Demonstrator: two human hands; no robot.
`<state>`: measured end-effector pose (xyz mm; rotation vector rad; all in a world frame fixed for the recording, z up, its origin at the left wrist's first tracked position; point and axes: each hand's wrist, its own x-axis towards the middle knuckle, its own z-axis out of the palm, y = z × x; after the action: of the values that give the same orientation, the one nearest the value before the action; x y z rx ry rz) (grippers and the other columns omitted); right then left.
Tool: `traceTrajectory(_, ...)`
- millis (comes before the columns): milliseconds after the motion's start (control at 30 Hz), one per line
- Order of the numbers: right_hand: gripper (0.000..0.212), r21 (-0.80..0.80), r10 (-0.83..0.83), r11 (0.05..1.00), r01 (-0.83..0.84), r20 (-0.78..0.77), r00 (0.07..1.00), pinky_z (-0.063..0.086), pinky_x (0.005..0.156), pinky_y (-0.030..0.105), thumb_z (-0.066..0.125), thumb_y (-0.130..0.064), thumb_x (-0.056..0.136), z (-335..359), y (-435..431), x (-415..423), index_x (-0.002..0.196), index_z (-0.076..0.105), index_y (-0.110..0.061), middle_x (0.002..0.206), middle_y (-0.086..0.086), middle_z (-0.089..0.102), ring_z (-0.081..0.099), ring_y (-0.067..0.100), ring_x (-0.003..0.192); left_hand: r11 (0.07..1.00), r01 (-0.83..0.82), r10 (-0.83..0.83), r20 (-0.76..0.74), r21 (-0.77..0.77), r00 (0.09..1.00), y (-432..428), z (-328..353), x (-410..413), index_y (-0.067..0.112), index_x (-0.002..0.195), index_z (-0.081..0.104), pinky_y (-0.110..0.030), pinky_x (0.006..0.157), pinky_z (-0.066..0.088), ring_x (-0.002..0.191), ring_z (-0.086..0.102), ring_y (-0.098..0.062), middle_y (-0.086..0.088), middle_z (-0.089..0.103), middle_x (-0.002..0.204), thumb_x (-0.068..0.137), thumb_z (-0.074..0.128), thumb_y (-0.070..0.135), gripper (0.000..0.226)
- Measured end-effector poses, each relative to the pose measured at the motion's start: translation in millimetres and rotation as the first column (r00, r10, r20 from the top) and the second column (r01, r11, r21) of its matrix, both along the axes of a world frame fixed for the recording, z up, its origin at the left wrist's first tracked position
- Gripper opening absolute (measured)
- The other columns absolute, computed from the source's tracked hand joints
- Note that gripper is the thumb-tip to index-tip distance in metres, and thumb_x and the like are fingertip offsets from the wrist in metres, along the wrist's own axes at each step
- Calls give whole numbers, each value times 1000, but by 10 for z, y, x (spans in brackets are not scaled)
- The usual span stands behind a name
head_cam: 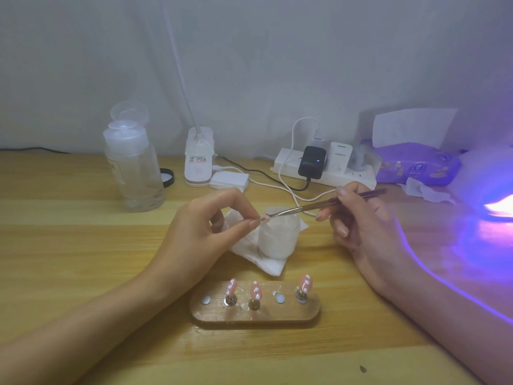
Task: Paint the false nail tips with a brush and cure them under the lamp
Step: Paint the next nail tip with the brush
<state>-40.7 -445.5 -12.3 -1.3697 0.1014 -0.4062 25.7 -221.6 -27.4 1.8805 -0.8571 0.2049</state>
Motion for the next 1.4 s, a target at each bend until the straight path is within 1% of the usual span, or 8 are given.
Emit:
traceTrajectory(200,33,-50,33,998,-31,30,999,16,50,29,48,-22,100,15,17,-22,68,55,-27,68,6,68,38,9,44,1000,-2,2,0,6,1000,3,-13,13,30,81,67,-12,57,37,56,37,-6,4,67,84,87,74,32,10)
traceTrajectory(333,29,9,-20,1000,20,12,1000,19,43,21,47,-17,101,4,-12,-9,73,49,-21,65,7,66,35,8,42,1000,2,-2,-6,4,1000,3,-6,9,29,80,67,-11,58,39,57,37,-5,7,70,90,86,74,30,9)
traceTrajectory(467,29,-45,19,999,-17,47,999,15,48,29,46,-19,101,10,-3,-16,72,51,-23,67,7,67,37,9,43,1000,-3,3,-13,-1,1000,2,-8,7,31,80,67,-10,59,40,57,37,-5,9,69,89,86,73,30,9)
traceTrajectory(667,31,32,5,999,-6,48,999,20,42,20,47,-18,100,6,-28,-13,70,51,-25,65,6,65,35,8,41,1000,4,-4,-25,-12,1000,0,-7,-2,30,79,68,-10,60,41,57,39,-4,8,69,88,85,74,29,9)
traceTrajectory(1033,30,-72,32,997,-28,68,997,26,41,17,51,-22,99,-9,-19,-18,69,53,-26,67,7,67,37,9,43,1000,6,-7,-21,-27,1000,-2,-17,5,28,78,67,-10,56,35,55,35,-5,5,64,75,83,72,38,12)
traceTrajectory(1200,33,-3,-13,1000,13,72,997,26,40,15,47,-17,101,1,-26,-16,69,51,-25,64,7,66,36,8,41,1000,16,-16,2,-22,1000,-6,-8,11,28,77,68,-6,55,34,54,36,-2,26,56,65,86,76,28,12)
traceTrajectory(1300,35,-73,5,997,0,71,997,24,42,17,47,-18,101,-1,-10,-20,68,53,-27,66,8,67,36,9,42,999,24,-25,-32,-30,999,8,-20,22,29,78,69,-10,54,33,54,36,-4,16,58,67,84,77,35,12)
traceTrajectory(1400,37,-22,-33,999,34,50,998,23,39,16,47,-15,101,-5,-23,-16,66,52,-25,63,9,65,33,9,40,999,23,-24,-42,-31,999,10,-28,31,29,79,70,-13,52,32,54,35,-4,14,54,61,82,77,39,13)
